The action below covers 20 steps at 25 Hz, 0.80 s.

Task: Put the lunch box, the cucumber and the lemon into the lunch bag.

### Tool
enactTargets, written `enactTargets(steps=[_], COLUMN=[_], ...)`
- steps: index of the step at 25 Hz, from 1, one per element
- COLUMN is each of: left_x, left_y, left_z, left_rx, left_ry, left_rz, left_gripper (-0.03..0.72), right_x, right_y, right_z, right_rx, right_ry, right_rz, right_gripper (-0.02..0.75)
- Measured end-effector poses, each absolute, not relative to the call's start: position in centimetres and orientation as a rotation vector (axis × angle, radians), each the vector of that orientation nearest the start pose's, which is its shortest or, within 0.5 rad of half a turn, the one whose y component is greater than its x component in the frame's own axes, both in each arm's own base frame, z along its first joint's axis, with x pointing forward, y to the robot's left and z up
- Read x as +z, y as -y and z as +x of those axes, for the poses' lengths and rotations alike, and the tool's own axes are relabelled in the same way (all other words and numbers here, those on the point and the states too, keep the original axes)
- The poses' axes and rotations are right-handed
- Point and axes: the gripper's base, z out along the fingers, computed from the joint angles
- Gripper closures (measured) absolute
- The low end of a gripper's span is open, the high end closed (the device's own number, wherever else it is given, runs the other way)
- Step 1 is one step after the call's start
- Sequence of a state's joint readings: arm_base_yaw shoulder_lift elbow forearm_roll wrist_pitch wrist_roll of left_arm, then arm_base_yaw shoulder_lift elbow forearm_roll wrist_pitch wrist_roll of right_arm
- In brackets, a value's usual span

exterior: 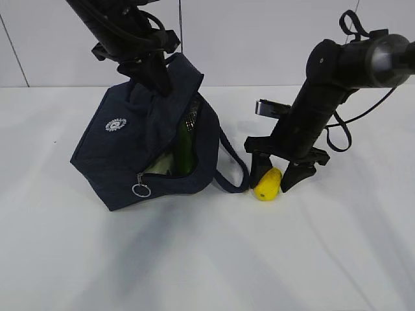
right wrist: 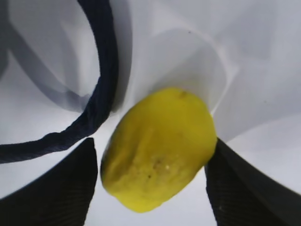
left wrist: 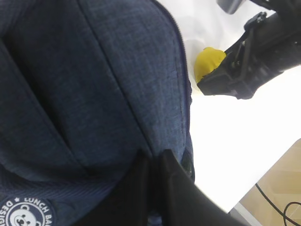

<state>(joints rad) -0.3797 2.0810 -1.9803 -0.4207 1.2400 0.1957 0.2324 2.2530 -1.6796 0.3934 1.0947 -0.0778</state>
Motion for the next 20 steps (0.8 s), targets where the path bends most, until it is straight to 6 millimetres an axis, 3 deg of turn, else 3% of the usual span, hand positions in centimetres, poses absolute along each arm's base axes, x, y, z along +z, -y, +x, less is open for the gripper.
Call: enactTargets(steps=[6, 9, 15, 20], left_x=[29.0, 29.0, 29.0, 29.0], left_y=[20.0, 20.0, 20.0, 20.0], left_z=[40.6, 40.6, 40.6, 40.6], left_rx=[-0.635, -0.631, -0.630, -0.630], left_ry=[-2.712, -2.713, -2.713, -2.713], left_rz=[0.695, 0.695, 0.695, 0.695], left_gripper=[0.683, 0.683, 0.683, 0.683], right_x=[13.3, 13.9, 19.4, 21.3], right_y=[-13.2, -13.3, -14.6, -16.4], right_z=[42.3, 42.6, 43.1, 43.2], right_rx=[0.551, 0.553, 0.742, 1.052], right_ry=[-3.128, -3.106, -2.880, -2.666], right_rz=[-0.195, -0.210, -0.388, -0.504], right_gripper=[0.364, 0.384, 0.388, 0.389])
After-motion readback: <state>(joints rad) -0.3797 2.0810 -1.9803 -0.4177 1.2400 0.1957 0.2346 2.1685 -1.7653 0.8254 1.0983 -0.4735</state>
